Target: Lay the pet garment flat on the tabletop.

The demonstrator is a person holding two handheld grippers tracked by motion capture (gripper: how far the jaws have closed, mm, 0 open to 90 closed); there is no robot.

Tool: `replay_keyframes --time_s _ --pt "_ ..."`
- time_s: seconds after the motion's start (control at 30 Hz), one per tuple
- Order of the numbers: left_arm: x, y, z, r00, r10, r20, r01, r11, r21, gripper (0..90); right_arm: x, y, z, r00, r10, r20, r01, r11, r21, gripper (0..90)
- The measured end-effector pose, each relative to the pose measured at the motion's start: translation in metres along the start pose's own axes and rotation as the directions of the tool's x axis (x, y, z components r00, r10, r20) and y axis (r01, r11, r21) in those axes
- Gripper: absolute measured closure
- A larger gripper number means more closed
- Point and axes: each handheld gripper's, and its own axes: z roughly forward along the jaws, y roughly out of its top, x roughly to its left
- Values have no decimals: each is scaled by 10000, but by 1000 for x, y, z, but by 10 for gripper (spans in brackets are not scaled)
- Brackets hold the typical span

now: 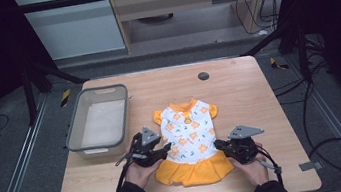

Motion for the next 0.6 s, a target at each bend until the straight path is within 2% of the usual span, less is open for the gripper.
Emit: replay_keyframes --time_s 0.03,0.17,0.3,0.37,0.6 --pt "-1 2 8 9999 156 -16 -156 9999 38 595 1 -1 3 10000 -19 -52 20 9999 126 882" --pt "-3 5 26 9999 86 67 -85 10000 -39 686 4 -4 12 9995 -183 -239 193 9988 445 898" --pt "0 4 45 9998 80 -167 -71 9983 571 724 7 -8 17 9987 -394 -315 420 9951 891 897" --pt "2 2 47 9997 69 -220 -54 9975 708 737 8 -10 19 9985 -426 -356 462 9931 1076 896" --pt "5 -9 48 9997 -124 -204 138 9973 727 727 14 -13 16 9972 -616 -435 680 9839 1651 898"
